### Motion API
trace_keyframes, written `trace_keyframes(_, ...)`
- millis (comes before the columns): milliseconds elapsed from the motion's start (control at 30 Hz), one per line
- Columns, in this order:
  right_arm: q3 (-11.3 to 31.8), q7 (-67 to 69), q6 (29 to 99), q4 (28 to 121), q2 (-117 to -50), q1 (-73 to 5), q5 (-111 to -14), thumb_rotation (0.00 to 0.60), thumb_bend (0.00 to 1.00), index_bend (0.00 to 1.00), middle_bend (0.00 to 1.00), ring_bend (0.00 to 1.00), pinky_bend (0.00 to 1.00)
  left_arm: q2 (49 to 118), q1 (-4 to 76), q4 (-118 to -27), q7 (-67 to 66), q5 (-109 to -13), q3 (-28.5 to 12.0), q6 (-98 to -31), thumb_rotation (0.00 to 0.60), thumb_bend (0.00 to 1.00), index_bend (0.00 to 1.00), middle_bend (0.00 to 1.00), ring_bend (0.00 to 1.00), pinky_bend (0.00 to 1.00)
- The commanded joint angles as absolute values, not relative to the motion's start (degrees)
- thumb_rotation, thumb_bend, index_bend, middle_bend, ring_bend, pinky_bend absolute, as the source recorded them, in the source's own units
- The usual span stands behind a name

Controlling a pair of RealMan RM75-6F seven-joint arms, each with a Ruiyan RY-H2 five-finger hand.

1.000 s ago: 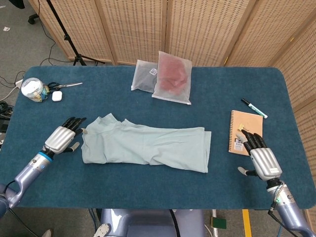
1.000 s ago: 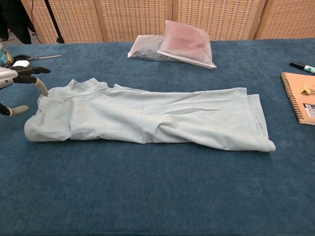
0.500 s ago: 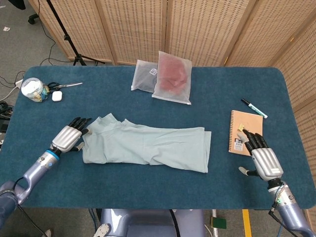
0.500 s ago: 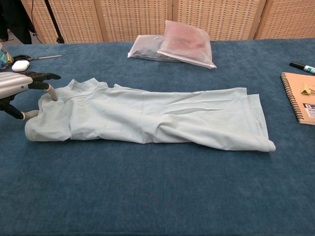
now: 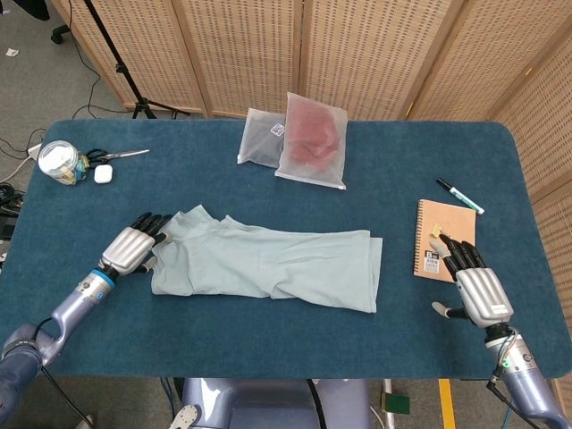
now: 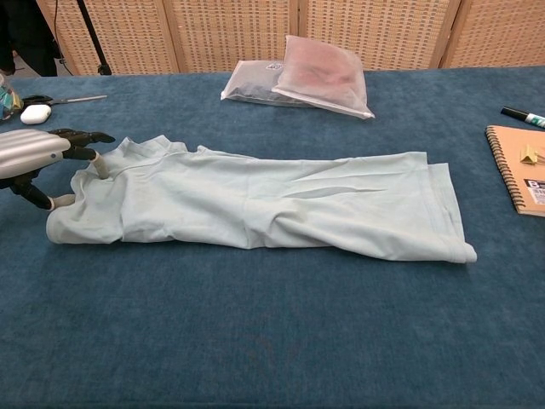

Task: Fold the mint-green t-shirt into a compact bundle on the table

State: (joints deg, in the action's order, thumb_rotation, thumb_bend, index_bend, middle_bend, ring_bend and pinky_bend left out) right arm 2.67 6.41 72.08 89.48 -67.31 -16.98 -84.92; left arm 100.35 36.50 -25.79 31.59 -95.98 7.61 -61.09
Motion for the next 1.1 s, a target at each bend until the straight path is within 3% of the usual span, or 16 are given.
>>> trace_keyframes(33,2.70,6.48,72.07,89.51,-67.26,-16.96,-84.92,0.600,0.11,0.00,0.00,0.00,0.00,100.56,36.74,-25.69,31.23,-95.88,7.50,-60.75,0.600,0.40,0.33,0.00,0.00,0.00)
trace_keyframes(400,2.82,6.78,72.01,89.63,-67.02,-16.86,-84.99,0.600,0.13,0.00,0.00,0.00,0.00,101.35,37.54,-25.48,29.20,-95.63,7.43,-59.22,0.600,0.40,0.36,0.00,0.00,0.00)
trace_keyframes(467,2.83,6.84,72.08,89.69,-66.98,-16.84,-85.08,0.600,0.13,0.00,0.00,0.00,0.00,101.48,37.59,-25.48,28.98,-95.55,7.38,-59.10,0.600,0.40,0.40,0.00,0.00,0.00)
trace_keyframes(667,2.72,7.28,72.33,89.96,-66.79,-16.71,-85.59,0.600,0.13,0.00,0.00,0.00,0.00,102.32,37.56,-25.39,27.66,-94.94,6.82,-59.04,0.600,0.40,0.67,0.00,0.00,0.00)
trace_keyframes(767,2.67,7.52,72.34,90.03,-66.72,-16.69,-85.78,0.600,0.13,0.00,0.00,0.00,0.00,102.59,37.43,-25.17,27.08,-94.47,6.39,-59.20,0.600,0.40,0.73,0.00,0.00,0.00)
trace_keyframes(1100,2.61,8.04,72.42,90.12,-66.54,-16.63,-86.12,0.600,0.13,0.00,0.00,0.00,0.00,102.72,37.41,-25.07,26.52,-93.86,5.82,-59.37,0.600,0.58,0.79,0.00,0.00,0.00)
